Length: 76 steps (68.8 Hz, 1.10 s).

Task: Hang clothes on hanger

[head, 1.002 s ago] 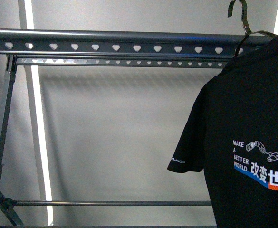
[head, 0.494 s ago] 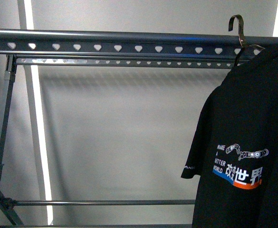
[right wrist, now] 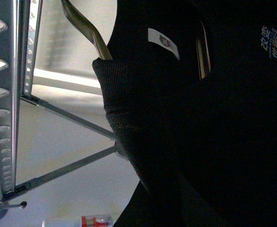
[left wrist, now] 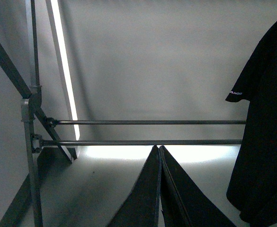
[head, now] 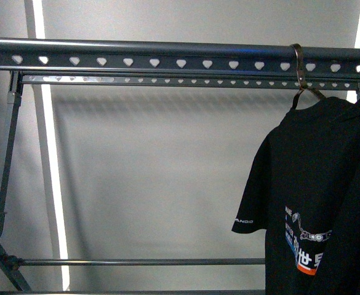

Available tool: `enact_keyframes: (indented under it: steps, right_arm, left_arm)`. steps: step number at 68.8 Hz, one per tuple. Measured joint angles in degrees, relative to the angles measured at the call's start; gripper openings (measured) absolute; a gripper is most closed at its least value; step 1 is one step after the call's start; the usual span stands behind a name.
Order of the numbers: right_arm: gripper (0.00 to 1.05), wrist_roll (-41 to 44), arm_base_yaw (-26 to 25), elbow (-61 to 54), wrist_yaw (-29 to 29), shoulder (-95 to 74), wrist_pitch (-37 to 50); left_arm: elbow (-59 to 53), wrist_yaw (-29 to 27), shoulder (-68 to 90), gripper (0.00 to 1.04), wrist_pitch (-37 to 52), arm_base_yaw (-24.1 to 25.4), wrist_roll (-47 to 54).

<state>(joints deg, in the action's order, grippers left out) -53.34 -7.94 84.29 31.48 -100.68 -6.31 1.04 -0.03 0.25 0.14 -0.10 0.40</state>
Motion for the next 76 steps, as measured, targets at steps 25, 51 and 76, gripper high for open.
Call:
enact_keyframes:
  steps: [25,51,76]
  right_arm:
    - [0.66,21.20,-0.52,-20.46,-11.26,21.75,13.38]
    - [0.97,62.64,9.64,-68.74,-32.92,81.85,28.04]
    - [0.19,54.23,8.09,-75.32,-31.45,93.74,4.44]
  left_arm:
    - [0.00,0.00,0.00,0.04,0.00,0.00,0.00]
    - [0.00,0.00,0.00,0.04,0.00,0.00,-0.02]
    - [0.00,0.00,0.00,0.04,0.00,0.00,-0.15]
